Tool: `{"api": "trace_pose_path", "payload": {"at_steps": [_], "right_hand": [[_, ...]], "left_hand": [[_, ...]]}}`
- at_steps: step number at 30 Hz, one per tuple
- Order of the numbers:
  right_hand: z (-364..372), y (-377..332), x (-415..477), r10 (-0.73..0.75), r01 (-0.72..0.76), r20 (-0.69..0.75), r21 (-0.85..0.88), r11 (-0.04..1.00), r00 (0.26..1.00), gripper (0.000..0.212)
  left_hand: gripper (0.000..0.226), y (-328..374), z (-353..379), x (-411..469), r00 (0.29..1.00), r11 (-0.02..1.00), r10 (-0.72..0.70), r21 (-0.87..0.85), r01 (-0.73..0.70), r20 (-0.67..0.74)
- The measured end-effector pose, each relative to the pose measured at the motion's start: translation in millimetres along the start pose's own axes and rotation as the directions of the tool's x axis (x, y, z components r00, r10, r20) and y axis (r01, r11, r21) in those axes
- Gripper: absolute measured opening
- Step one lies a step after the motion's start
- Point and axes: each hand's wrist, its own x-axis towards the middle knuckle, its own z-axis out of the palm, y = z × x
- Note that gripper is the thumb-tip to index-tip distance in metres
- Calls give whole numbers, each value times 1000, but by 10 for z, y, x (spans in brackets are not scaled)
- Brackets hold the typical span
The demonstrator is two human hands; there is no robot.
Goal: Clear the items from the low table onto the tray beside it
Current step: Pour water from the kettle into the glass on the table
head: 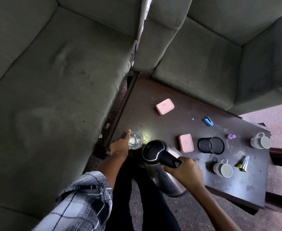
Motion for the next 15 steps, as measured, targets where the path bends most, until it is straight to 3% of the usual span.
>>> {"api": "trace_pose_path", "payload": {"at_steps": [15], "right_hand": [[17, -15, 11, -18, 18, 4, 17, 1000, 1000, 51]], "left_hand": [[74, -4, -4, 5, 1000, 1000, -4, -4, 4, 16]]}}
